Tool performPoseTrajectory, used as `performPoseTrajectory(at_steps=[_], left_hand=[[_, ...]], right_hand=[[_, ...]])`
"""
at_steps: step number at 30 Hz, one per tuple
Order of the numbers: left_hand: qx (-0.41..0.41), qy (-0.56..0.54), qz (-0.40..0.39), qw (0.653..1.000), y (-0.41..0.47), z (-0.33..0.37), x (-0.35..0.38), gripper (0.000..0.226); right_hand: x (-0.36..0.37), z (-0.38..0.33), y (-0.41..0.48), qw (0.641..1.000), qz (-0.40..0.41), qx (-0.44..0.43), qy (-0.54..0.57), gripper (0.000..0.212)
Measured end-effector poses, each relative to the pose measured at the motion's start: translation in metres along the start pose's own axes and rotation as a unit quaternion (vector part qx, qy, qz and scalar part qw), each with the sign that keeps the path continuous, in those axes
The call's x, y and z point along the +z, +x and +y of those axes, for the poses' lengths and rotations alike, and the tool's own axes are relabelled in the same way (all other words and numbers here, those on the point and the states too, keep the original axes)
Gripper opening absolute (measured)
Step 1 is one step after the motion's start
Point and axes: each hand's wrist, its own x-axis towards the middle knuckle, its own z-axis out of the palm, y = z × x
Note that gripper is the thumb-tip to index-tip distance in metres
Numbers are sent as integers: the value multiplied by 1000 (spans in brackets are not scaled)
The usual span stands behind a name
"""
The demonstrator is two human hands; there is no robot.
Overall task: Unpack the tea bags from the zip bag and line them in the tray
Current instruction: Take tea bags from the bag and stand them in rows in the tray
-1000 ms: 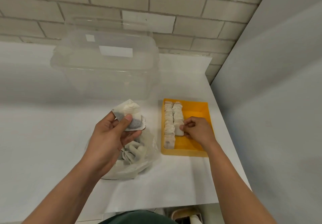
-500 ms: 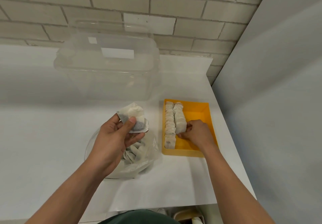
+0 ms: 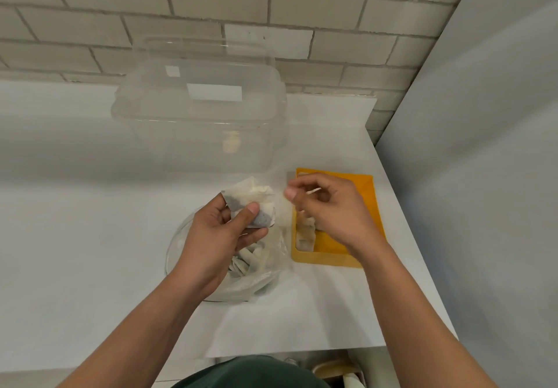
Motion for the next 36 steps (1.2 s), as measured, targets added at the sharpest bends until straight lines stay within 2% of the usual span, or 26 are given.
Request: performPoseTrajectory(at_steps=[2, 8, 13, 21, 26, 30, 36], left_hand=[[7, 4, -8, 1000, 0, 1, 1, 23], [-5, -38, -23, 999, 1, 3, 0, 22], [-6, -25, -29, 999, 4, 0, 3, 19], [-24, -32, -23, 999, 8, -4, 10, 21], [-13, -16, -22, 1000, 8, -4, 13, 19], [-9, -13, -15, 1000, 8, -4, 15, 20], [-3, -14, -9, 1000, 6, -4, 14, 20]], right_hand=[[11, -6, -3, 999, -44, 0, -15, 17], [20, -2, -5, 1000, 10, 11, -6, 9], [16, -3, -15, 999, -35, 25, 0, 9], [-14, 7, -20, 993, 83, 37, 75, 5], [-41, 51, -11, 986, 145, 77, -2, 5], [-47, 87, -5, 981, 107, 126, -102, 12], [-43, 109, 5, 968, 20, 182, -173, 12]])
